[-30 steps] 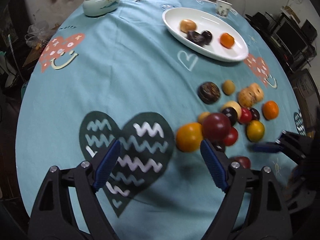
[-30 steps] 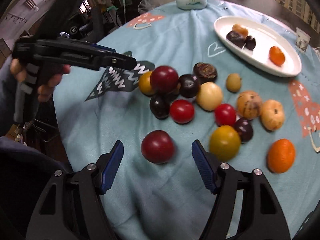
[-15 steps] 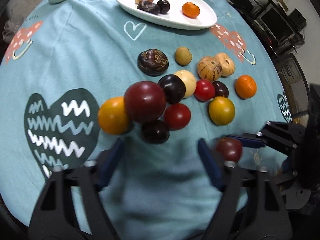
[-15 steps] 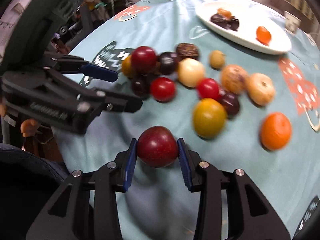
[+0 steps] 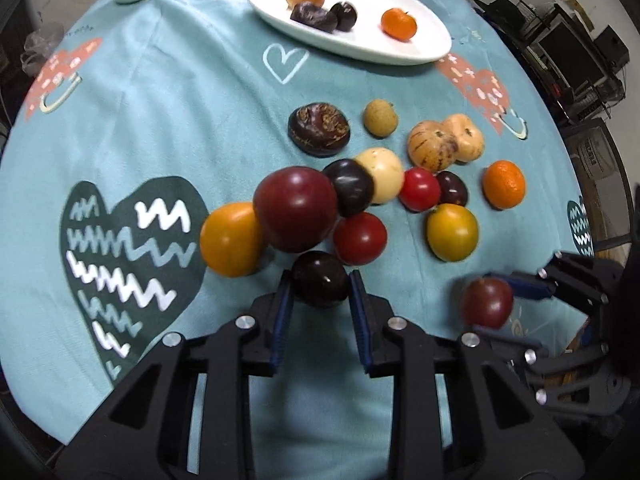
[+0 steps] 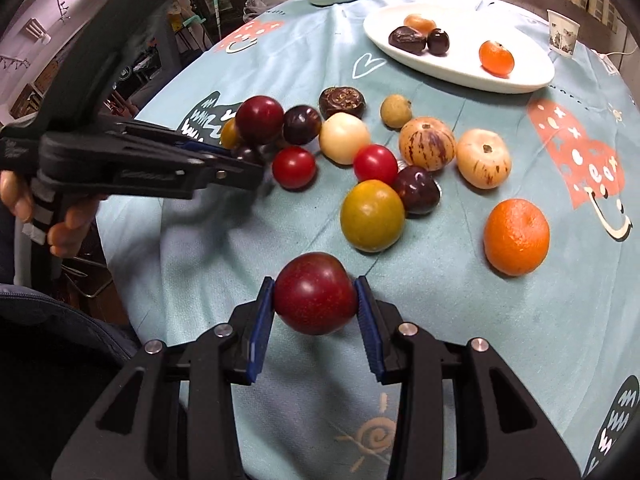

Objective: Organize fruits
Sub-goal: 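Grasp a dark cherry with the left tool while the right tool grasps a red plum, then place the cherry and red plum on the white plate and open both tools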

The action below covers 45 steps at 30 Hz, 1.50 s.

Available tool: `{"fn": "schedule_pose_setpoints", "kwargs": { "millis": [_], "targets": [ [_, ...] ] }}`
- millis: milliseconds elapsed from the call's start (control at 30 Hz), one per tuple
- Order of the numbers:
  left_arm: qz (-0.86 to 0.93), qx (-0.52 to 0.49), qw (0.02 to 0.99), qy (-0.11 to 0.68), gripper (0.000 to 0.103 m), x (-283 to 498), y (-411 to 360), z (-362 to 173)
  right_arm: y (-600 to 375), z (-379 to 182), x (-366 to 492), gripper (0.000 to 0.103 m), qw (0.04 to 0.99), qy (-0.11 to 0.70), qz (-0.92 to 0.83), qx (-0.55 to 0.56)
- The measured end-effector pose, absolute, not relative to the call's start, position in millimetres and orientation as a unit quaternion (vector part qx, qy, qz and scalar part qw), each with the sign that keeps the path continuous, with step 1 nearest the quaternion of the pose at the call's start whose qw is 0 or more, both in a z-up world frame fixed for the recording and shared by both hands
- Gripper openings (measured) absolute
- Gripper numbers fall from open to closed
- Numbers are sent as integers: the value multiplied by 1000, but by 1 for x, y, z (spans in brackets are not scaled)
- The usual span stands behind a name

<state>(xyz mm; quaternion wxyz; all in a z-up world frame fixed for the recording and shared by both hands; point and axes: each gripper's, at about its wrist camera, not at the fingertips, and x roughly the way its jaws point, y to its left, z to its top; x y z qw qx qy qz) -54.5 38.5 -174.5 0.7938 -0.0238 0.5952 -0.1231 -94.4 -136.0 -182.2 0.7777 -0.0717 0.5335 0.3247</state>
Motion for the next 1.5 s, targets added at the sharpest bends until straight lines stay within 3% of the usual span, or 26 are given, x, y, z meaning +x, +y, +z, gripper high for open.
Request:
{"fn": "schedule_pose_setpoints", "kwargs": {
  "millis": [267,633,1033,1500],
  "targets": [
    [-141,29,825,546,28,-58,27,-129,-137,-175,-93,41,784,523,330,-54],
    [-167,82,845,501,28,1,-18,-94,-148,-158,-77,40,805,502,314,-29],
    [-178,75,870,453,28,91,-33,-65,-176,-83,32,40,872,409,265,-39],
    [-172,53,861,476,28,171,-26,-108,-171,-105,151,40,876,419,238,-35]
  ]
}}
